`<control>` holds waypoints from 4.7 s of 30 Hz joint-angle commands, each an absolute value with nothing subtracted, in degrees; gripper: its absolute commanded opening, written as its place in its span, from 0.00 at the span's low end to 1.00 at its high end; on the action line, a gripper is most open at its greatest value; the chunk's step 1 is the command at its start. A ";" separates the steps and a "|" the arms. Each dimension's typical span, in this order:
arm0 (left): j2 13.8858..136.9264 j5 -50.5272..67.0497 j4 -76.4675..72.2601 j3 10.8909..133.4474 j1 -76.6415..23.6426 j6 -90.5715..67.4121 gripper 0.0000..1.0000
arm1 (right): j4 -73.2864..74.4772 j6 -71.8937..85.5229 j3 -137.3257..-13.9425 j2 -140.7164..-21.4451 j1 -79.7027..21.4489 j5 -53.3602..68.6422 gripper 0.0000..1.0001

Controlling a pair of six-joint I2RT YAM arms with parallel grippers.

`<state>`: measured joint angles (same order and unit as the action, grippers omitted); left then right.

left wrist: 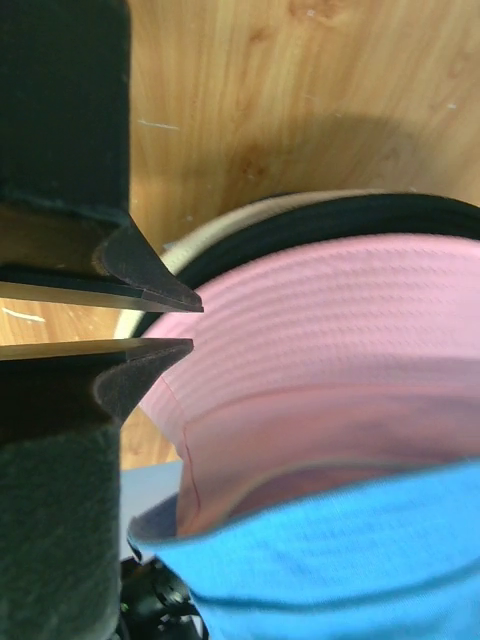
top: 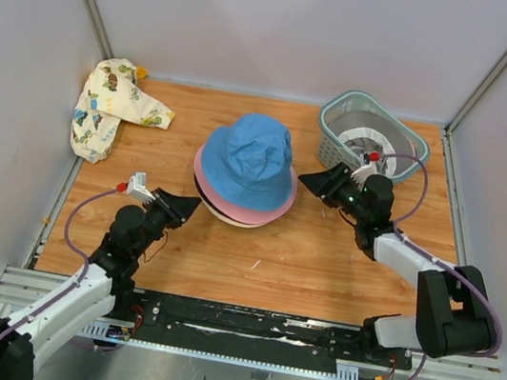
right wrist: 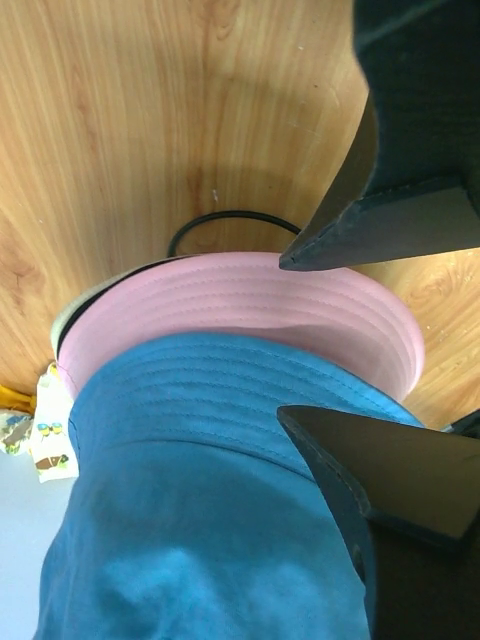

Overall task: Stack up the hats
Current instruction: Stack the hat on the hat.

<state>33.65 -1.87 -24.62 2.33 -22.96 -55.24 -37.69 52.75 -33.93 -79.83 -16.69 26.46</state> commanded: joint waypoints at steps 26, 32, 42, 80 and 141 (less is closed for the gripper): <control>54.68 9.82 -57.50 11.44 -10.41 -66.17 0.74 | -67.59 73.02 -23.84 -82.79 -19.22 26.63 0.59; 60.88 11.64 -62.67 12.31 -10.26 -68.30 0.74 | -71.34 74.66 -24.23 -85.92 -20.05 26.96 0.59; 67.86 13.11 -69.74 14.21 -10.22 -69.94 0.69 | -74.65 76.09 -25.23 -89.36 -21.60 26.55 0.59; 64.40 13.72 -57.51 10.26 -10.25 -61.77 0.00 | -84.94 81.05 -26.13 -97.65 -24.43 26.56 0.57; 58.00 6.02 -30.74 13.34 -10.20 -51.77 0.58 | -55.86 63.73 -25.67 -83.30 -22.59 23.43 0.54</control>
<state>60.47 8.14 -35.29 12.93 -10.57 -53.21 -65.73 70.04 -25.34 -89.67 -22.83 24.99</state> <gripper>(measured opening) 0.565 0.525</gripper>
